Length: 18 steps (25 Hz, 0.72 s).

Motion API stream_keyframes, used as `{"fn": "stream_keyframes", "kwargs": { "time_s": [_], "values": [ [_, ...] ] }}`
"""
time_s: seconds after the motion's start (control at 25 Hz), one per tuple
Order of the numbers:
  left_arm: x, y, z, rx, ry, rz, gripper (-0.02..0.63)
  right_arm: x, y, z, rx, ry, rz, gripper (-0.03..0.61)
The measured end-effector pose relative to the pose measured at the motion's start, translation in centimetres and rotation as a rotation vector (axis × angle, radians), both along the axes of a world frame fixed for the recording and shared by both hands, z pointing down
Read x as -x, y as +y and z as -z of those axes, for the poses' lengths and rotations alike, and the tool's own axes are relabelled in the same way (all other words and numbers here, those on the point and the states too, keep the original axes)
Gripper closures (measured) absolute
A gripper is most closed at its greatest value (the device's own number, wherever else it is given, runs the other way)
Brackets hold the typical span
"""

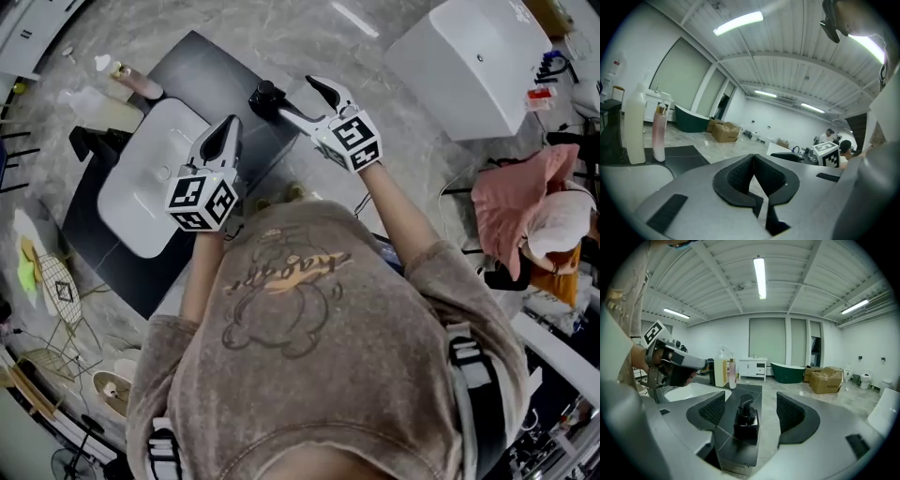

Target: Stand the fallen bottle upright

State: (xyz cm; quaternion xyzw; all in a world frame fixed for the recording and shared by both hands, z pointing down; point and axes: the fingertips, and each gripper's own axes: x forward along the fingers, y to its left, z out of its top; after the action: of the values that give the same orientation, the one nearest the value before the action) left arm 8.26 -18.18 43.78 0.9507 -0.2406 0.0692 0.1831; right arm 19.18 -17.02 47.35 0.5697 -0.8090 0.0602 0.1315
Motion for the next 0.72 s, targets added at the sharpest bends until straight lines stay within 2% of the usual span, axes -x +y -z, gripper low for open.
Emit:
{"fn": "stream_keyframes", "kwargs": {
  "time_s": [0.2, 0.44, 0.6, 0.72],
  "values": [
    [-1.5, 0.5, 0.7, -0.009, 0.005, -0.049, 0.594, -1.2, 3.1, 2.4, -0.034, -0.032, -0.046, 0.259],
    [-2.3, 0.7, 1.5, -0.027, 0.009, -0.078, 0.594, -2.5, 6.0, 5.2, -0.092, -0.114, -0.12, 0.288],
    [-2.2, 1.0, 2.6, -0.05, 0.014, -0.084, 0.594, -3.1, 7.5, 6.9, -0.124, -0.167, -0.172, 0.34],
    [-1.8, 0.9, 3.0, -0.07, 0.012, -0.075, 0.594, -3.3, 8.0, 7.0, -0.127, -0.17, -0.208, 0.377]
  ]
}}
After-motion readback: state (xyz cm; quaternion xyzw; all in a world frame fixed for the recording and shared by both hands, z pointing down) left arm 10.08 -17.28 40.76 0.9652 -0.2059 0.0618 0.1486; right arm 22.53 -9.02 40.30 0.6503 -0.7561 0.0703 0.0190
